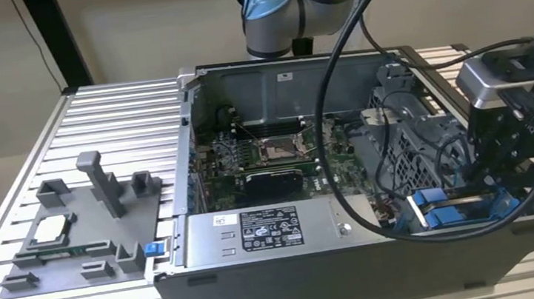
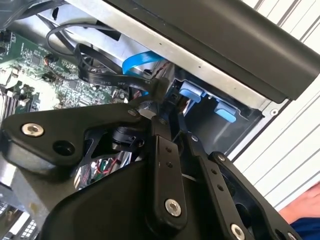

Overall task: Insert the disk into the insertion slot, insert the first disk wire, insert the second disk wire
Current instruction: 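Insert the first disk wire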

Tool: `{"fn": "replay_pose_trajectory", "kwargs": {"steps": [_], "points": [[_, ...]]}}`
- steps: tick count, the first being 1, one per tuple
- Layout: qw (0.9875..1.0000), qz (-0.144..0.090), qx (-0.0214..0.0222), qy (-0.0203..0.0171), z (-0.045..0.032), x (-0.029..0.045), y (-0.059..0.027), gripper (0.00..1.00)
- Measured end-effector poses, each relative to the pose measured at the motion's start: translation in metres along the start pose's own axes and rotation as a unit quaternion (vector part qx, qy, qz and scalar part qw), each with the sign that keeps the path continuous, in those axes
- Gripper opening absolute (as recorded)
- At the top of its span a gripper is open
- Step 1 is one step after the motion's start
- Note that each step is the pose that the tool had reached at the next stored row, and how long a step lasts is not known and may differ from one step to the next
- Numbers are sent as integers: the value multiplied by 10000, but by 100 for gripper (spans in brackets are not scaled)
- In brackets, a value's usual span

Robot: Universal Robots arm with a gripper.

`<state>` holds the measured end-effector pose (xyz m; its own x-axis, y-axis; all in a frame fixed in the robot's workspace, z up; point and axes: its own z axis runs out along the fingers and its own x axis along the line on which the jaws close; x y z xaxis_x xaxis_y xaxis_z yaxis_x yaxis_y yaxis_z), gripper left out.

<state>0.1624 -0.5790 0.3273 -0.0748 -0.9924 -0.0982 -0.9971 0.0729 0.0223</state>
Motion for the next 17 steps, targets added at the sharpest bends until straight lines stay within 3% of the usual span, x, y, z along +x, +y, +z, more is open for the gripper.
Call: {"fn": "replay_pose_trajectory", "kwargs": {"steps": [5,6,8,12,17], "points": [[10000,0,2,7,35,-3,0,0],[10000,1,2,10,37,-1,0,100],[10000,-1,-1,-19,65,2,-2,100],[10000,0,-5,-7,40,4,-1,100],[10000,3,-27,-3,-134,-13,3,100]]}}
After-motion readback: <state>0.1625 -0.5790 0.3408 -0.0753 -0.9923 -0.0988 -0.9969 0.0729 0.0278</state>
